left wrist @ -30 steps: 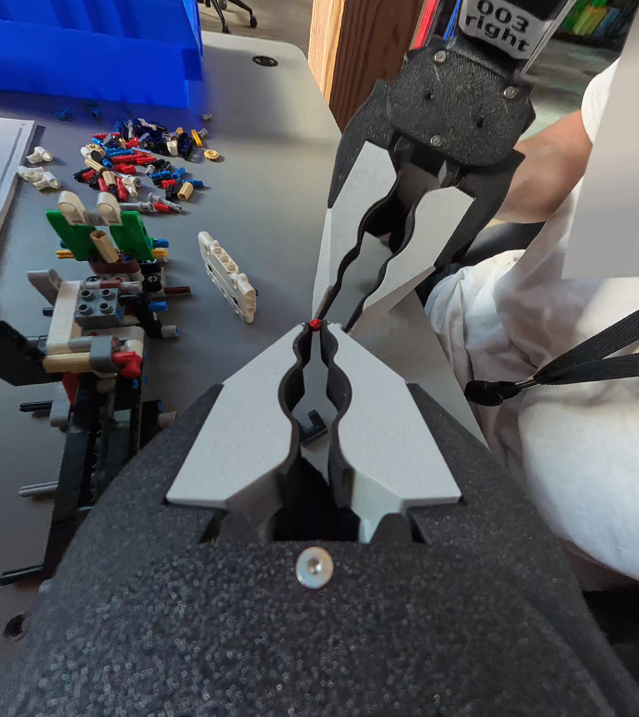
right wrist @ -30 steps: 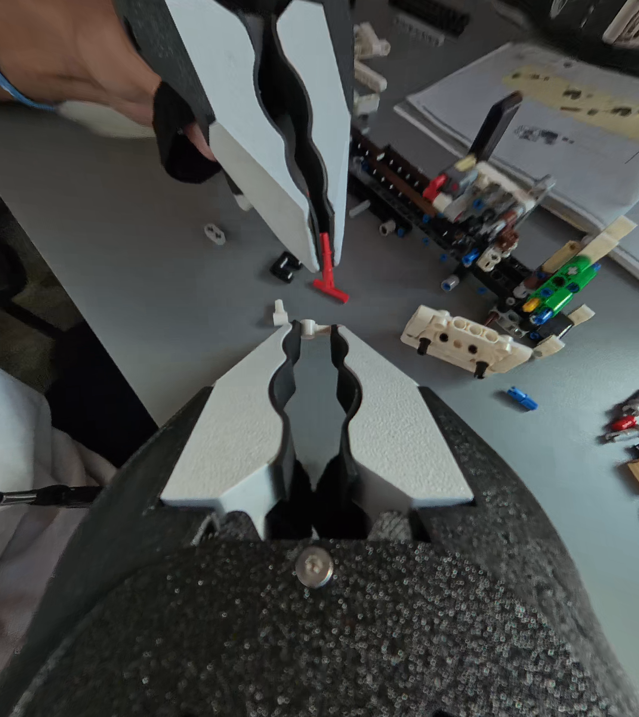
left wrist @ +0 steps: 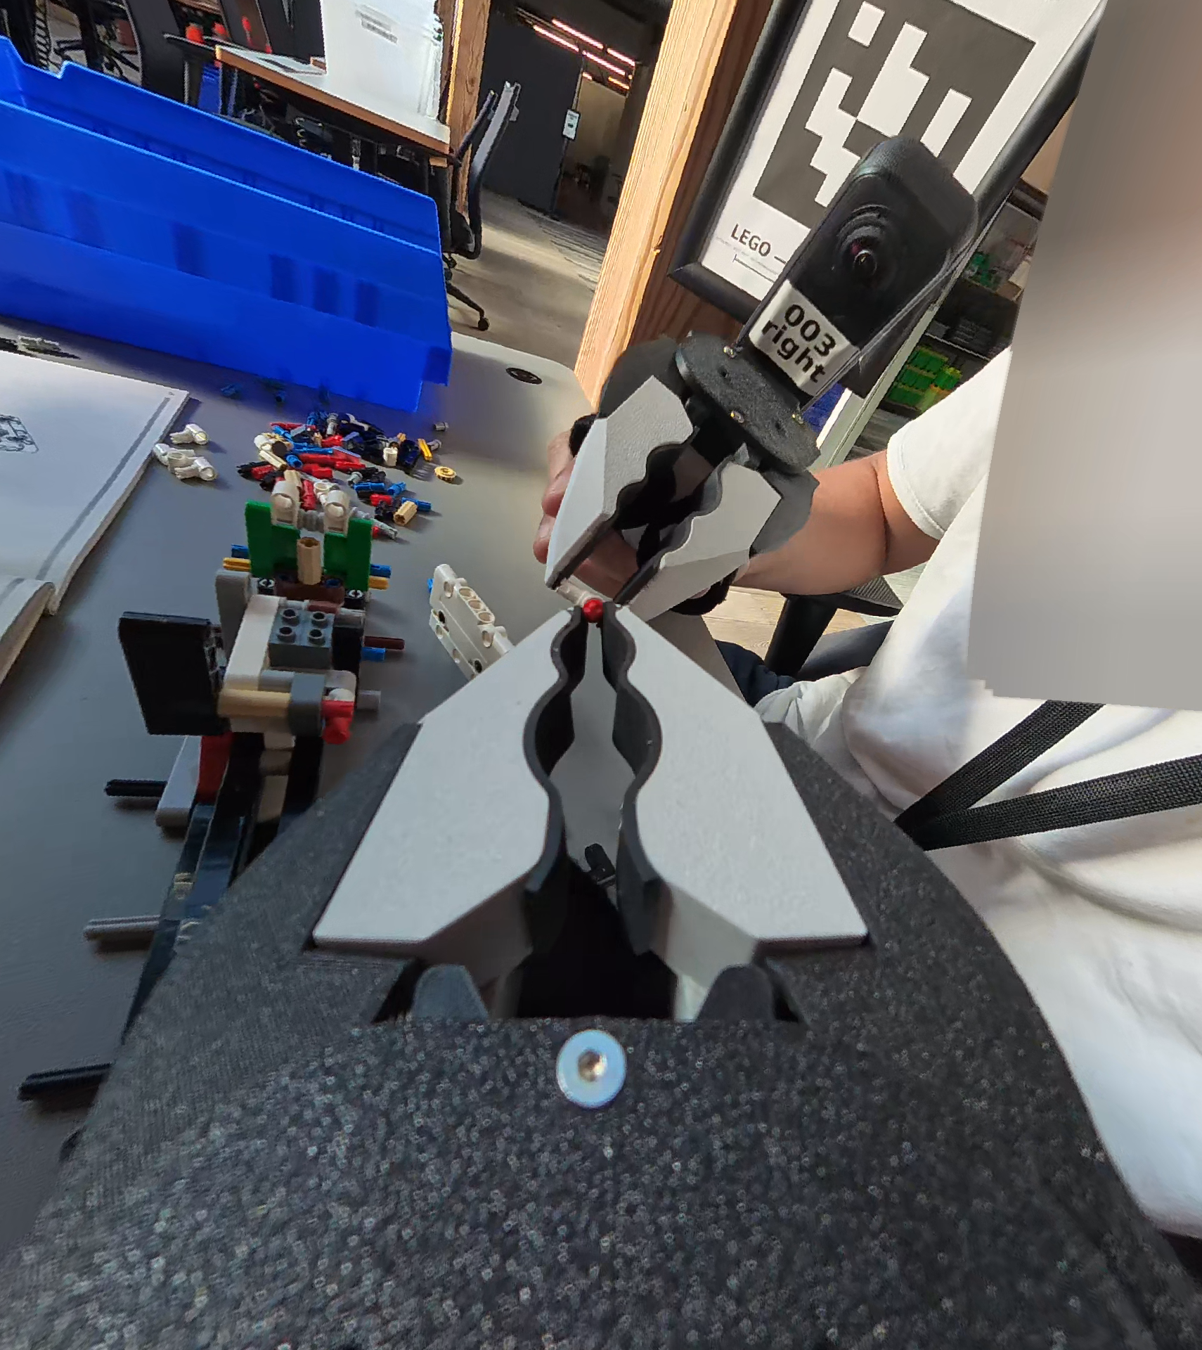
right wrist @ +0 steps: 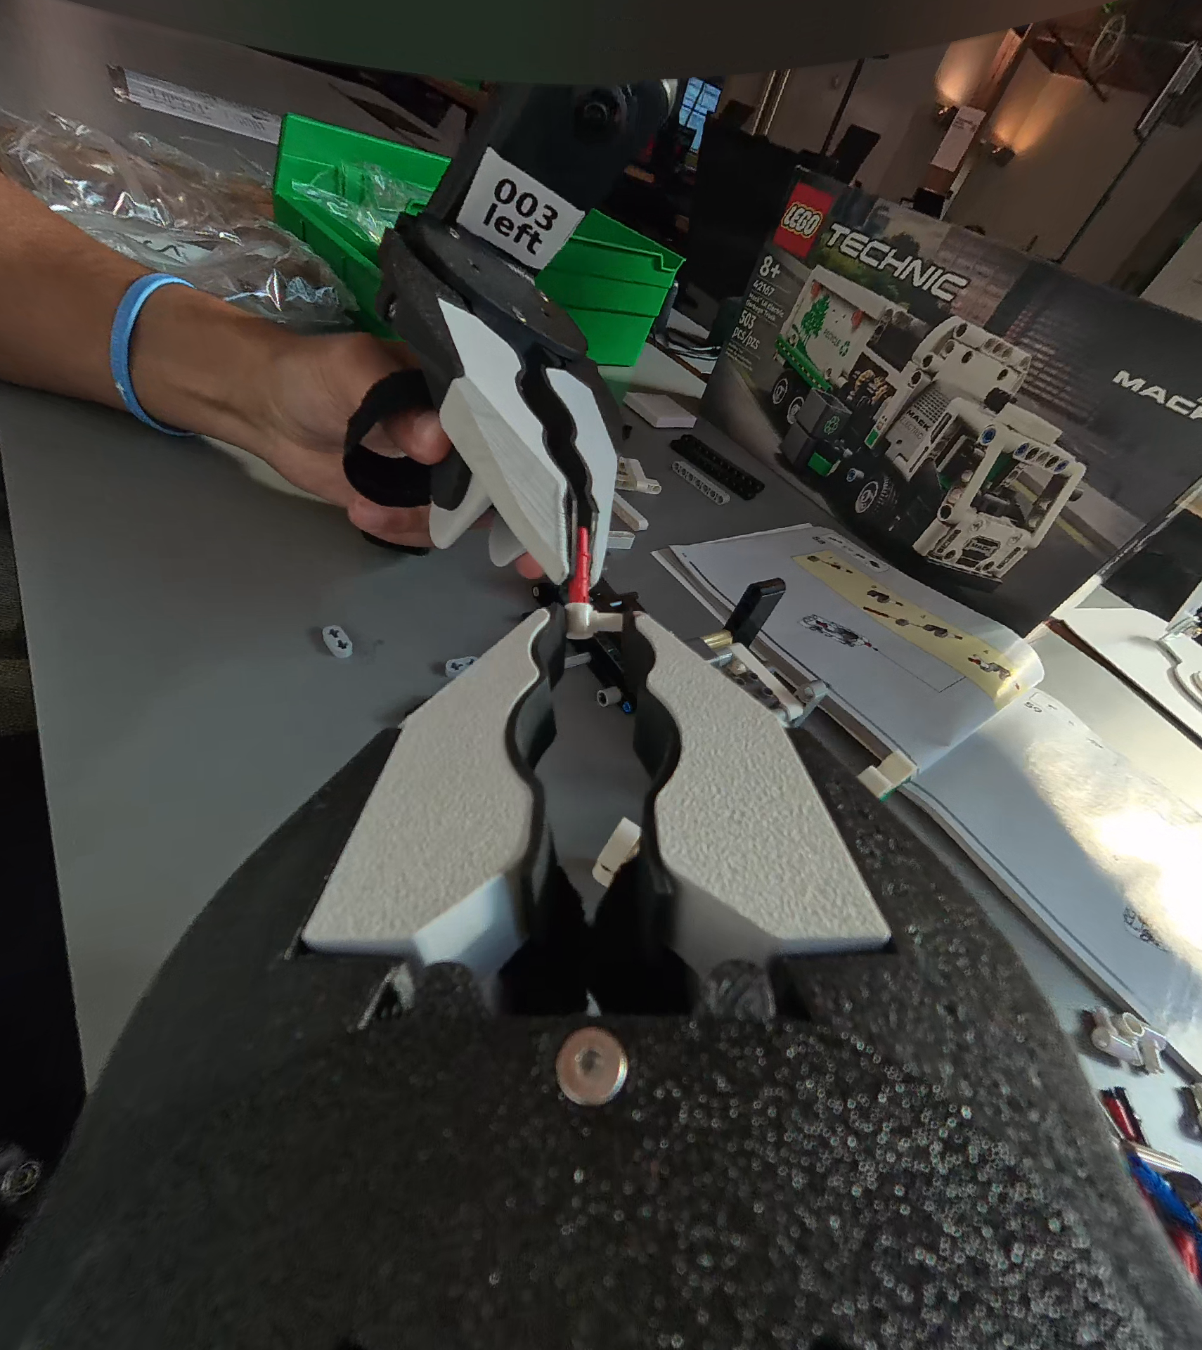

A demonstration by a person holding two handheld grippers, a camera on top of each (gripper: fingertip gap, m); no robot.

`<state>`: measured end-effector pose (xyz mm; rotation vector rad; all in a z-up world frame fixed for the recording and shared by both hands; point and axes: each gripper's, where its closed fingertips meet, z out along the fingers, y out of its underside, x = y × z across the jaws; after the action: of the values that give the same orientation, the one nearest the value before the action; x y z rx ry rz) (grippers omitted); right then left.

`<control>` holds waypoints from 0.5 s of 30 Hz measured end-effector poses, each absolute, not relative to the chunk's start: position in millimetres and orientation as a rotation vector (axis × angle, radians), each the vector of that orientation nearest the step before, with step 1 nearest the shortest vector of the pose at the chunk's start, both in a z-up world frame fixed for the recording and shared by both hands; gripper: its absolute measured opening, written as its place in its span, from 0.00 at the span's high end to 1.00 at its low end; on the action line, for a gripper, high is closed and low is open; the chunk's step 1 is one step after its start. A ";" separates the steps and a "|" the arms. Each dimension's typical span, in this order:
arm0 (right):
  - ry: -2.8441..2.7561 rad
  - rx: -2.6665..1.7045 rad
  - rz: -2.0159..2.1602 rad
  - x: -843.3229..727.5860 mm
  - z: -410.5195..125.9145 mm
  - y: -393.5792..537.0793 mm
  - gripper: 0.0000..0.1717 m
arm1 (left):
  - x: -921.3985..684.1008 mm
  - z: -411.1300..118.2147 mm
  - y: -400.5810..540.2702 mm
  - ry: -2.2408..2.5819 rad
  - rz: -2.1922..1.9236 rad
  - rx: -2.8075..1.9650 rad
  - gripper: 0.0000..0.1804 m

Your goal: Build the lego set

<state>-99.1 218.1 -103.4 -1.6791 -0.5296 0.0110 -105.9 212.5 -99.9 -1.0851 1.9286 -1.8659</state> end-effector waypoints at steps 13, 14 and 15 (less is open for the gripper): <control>-0.534 -1.728 0.099 -103.1 -111.8 217.2 0.92 | -108.6 -109.7 209.7 2.028 -1.674 -0.990 0.99; -0.535 -1.729 0.115 -104.0 -112.2 217.1 0.92 | -109.1 -110.4 208.9 2.037 -1.662 -0.981 0.99; -0.534 -1.729 0.134 -104.8 -112.2 216.8 0.92 | -109.6 -110.7 208.1 2.042 -1.661 -0.974 0.99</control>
<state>-104.8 216.8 -112.2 -1.7293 -0.5336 0.1341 -109.6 208.1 -110.7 -0.9738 2.0417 -1.6608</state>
